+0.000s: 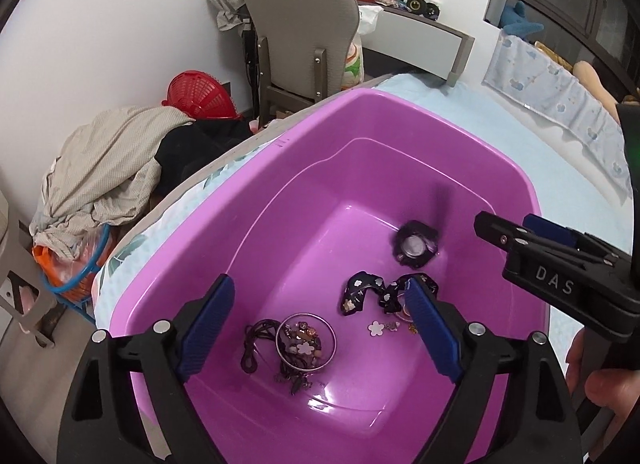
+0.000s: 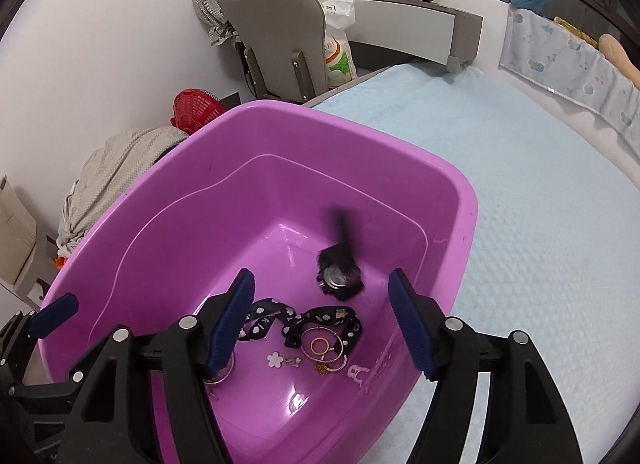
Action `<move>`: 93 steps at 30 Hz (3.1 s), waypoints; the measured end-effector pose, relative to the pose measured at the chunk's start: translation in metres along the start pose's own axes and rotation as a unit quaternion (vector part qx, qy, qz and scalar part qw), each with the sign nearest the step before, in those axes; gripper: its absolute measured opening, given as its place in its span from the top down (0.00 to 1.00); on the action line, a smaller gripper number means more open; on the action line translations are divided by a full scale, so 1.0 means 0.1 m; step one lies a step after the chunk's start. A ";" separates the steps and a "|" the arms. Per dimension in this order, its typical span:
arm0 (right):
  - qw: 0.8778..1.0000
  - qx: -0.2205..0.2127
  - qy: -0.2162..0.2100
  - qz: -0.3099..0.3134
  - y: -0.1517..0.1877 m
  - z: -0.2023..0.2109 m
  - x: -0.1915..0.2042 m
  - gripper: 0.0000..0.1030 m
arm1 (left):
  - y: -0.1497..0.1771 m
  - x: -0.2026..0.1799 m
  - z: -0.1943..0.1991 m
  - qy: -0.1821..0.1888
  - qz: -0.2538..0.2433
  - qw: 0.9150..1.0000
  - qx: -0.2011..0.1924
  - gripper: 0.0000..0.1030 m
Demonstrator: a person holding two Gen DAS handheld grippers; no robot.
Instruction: Organize jewelry
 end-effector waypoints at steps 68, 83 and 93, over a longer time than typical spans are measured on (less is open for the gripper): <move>0.997 -0.042 0.056 -0.037 0.75 1.20 0.22 0.35 | 0.17 -0.01 0.99 -0.037 -0.019 0.998 -0.055 0.08; 0.996 -0.048 0.065 -0.029 0.76 1.27 0.23 0.35 | 0.20 -0.05 1.02 -0.035 -0.019 0.998 -0.058 0.08; 0.996 -0.048 0.065 -0.030 0.75 1.29 0.25 0.35 | 0.20 -0.05 1.02 -0.032 -0.017 0.998 -0.055 0.08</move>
Point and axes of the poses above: each gripper's, at about its wrist camera, not at the fingertips, and z roughly against the way its jaws point, x to its left, y to its underside, the point moved 9 cm from there along -z, roughly the way its jaws point, and after that the axes turned 6 degrees about z, right-handed, at the moved point
